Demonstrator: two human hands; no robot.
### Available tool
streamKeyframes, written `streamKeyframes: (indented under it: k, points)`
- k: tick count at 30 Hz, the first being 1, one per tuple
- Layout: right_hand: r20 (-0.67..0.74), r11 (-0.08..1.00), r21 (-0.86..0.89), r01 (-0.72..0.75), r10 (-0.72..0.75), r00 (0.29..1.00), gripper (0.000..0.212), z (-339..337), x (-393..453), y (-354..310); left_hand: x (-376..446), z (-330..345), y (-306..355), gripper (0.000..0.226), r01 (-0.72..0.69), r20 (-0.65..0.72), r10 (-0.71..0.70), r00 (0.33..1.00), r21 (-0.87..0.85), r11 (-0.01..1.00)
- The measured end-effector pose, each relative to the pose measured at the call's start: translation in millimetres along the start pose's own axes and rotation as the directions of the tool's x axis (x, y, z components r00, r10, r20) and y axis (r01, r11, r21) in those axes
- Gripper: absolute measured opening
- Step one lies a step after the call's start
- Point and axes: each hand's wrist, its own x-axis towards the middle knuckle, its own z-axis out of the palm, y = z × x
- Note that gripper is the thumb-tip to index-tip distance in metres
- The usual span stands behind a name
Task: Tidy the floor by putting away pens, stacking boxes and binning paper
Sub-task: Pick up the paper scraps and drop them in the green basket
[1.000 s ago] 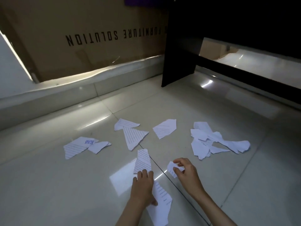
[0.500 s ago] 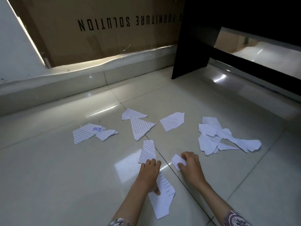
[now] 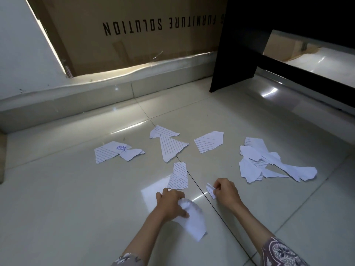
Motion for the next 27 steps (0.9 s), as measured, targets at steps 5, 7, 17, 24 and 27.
streamKeyframes:
  k: [5, 7, 17, 24, 27]
  points:
    - [0.042, 0.963, 0.259, 0.081, -0.095, 0.995, 0.027, -6.5, 2.3, -17.5, -11.0, -29.4, -18.3, 0.024, 0.059, -0.025, -0.079, 0.997, -0.457, 0.887]
    - [0.021, 0.920, 0.372, 0.120, -0.138, 0.990, 0.019, -3.6, 6.3, -31.8, -16.9, -38.1, -26.1, 0.004, 0.045, -0.043, -0.100, 0.994, -0.677, 0.734]
    - [0.132, 0.938, 0.310, 0.155, -0.205, 0.970, 0.029, 20.1, 47.4, -89.2, -35.2, -55.2, -60.7, 0.014, 0.020, -0.149, -0.323, 0.935, -0.884, 0.466]
    - [0.137, 0.950, 0.072, 0.305, -0.312, 0.940, 0.030, 40.6, 65.9, -90.8, -49.4, -63.5, -85.4, 0.015, 0.022, -0.199, -0.426, 0.882, -0.888, 0.459]
    - [0.156, 0.948, 0.133, 0.289, -0.308, 0.938, 0.023, 43.1, 70.1, -89.3, -53.6, -65.1, -91.7, 0.016, 0.017, -0.213, -0.460, 0.862, -0.895, 0.445]
